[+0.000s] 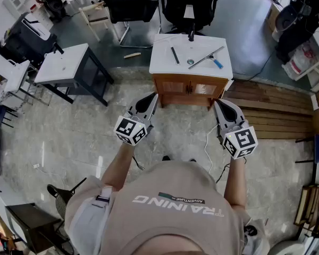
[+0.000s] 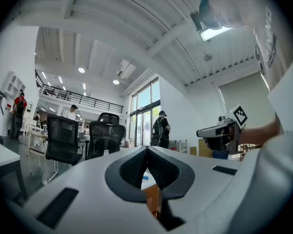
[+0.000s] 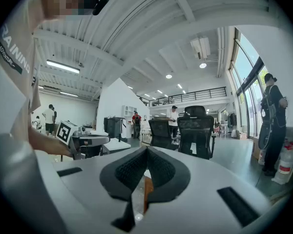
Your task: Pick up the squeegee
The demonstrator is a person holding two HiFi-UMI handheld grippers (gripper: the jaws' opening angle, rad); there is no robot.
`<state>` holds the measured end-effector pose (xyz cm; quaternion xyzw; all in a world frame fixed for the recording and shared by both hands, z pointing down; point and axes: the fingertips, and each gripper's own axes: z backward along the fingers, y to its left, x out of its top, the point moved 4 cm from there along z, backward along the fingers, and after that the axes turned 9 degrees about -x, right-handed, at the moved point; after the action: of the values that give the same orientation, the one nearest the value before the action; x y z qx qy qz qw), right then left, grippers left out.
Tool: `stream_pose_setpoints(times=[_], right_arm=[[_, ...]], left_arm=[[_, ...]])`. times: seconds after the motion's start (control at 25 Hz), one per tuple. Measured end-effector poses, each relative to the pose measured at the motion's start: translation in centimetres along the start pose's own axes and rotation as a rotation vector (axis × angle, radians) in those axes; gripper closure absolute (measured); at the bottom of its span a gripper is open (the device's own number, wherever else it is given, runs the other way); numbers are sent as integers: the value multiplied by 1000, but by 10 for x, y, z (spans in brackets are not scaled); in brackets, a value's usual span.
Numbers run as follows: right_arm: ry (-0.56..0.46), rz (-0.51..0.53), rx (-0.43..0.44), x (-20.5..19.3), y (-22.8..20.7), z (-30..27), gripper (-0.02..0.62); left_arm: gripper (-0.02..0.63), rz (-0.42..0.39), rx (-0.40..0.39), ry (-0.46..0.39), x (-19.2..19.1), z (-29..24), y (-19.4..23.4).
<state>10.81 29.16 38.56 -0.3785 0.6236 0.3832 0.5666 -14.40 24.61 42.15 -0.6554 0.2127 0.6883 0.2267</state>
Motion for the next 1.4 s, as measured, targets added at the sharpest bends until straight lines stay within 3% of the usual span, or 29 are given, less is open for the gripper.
stream_pose_setpoints(times=[0.6, 1.4], right_arm=[[2, 2, 5, 2, -4, -4, 565], [-20, -26, 11, 1, 3, -11, 563]], left_arm=[[595, -17, -4, 11, 8, -6, 2], [595, 7, -67, 30, 2, -12, 7]])
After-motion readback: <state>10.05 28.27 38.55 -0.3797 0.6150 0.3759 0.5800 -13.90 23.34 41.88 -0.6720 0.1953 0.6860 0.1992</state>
